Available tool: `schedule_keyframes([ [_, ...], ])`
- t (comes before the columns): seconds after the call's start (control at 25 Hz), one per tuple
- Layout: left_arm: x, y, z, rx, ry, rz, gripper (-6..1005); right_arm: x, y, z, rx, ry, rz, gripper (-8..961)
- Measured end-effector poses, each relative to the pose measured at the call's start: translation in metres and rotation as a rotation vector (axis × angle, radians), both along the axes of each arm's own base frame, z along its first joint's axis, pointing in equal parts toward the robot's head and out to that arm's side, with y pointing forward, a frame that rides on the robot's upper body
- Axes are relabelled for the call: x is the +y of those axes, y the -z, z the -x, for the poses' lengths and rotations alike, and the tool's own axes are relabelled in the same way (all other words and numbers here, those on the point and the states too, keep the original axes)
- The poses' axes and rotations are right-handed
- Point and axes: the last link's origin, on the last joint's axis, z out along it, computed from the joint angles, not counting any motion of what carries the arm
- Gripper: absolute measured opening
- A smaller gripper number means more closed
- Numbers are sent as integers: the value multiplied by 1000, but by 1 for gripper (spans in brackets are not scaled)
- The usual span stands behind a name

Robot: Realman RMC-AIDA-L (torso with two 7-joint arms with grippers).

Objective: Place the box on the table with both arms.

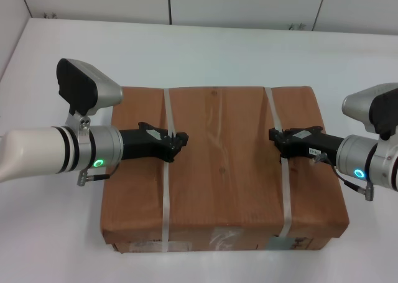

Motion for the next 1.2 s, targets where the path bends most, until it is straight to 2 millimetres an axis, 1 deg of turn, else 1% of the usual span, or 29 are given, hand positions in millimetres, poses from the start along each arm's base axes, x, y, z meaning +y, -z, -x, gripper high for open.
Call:
schedule_keyframes([
  [0.28,0,-1,1,-1,-8,-6,137,0,1,2,12,1,11,109],
  [0.48,1,0,8,31,-41,-29,146,-2,1,1,15,15,26,147],
  [0.72,0,-1,15,46,-59,-38,275,-4,-2,-6,26,52,10,191],
  [0.92,-1,-2,16,37,-63,-46,383,-7,-6,-13,30,62,-7,367],
  [0.96,-1,-3,16,34,-62,-47,431,-7,-6,-13,33,64,-9,402],
  [1.04,-1,-3,15,30,-61,-48,528,-9,-8,-15,43,67,-15,675],
  [1.12,0,-3,14,24,-60,-51,624,-9,-10,-16,58,66,-26,737],
  [1.2,1,-5,12,14,-57,-52,673,-10,-13,-17,76,62,-36,799],
])
